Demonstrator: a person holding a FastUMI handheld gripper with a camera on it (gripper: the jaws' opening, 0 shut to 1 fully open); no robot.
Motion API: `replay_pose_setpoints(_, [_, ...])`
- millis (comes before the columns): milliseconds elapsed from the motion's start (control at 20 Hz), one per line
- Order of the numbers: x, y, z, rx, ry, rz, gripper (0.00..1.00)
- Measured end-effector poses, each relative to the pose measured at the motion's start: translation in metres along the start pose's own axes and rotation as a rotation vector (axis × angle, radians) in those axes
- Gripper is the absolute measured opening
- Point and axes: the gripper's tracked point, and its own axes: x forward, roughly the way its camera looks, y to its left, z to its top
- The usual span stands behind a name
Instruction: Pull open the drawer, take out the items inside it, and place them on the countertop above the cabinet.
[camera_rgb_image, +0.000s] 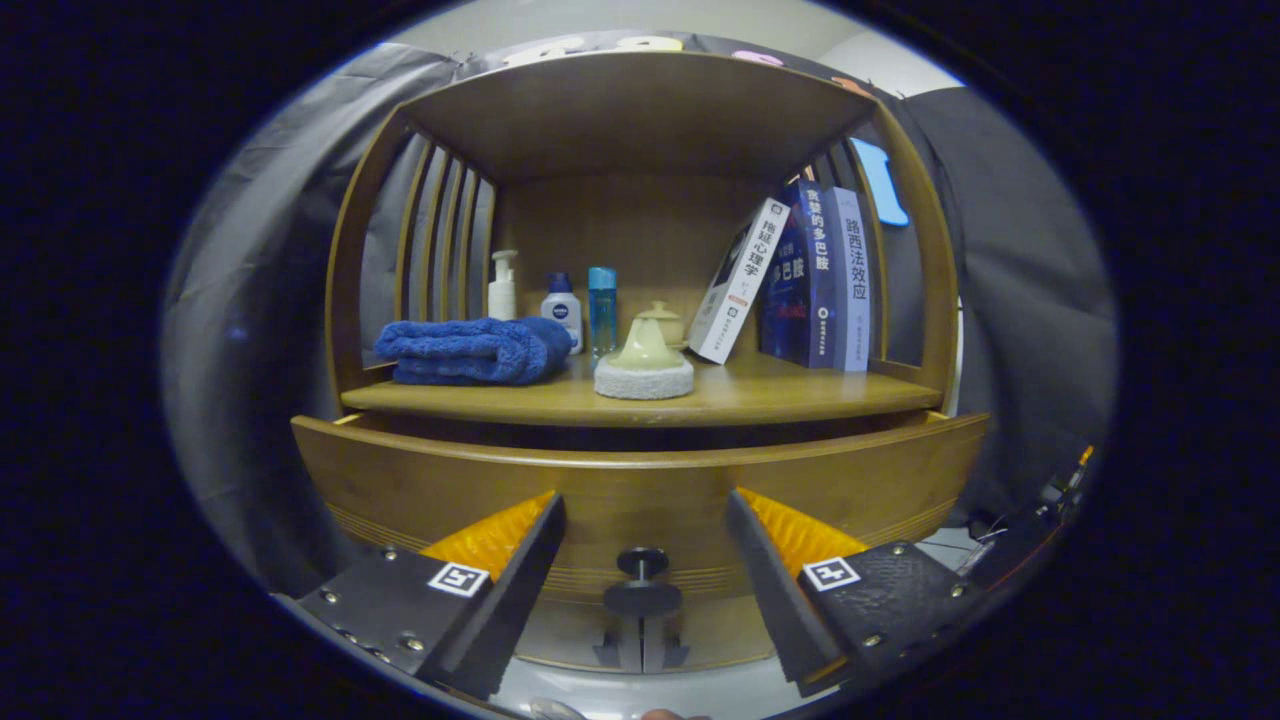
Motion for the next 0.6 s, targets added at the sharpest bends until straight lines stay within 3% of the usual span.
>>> replay_pose_setpoints(600, [0.037,0.001,0.003,-0.013,-0.022,-0.01,0.98])
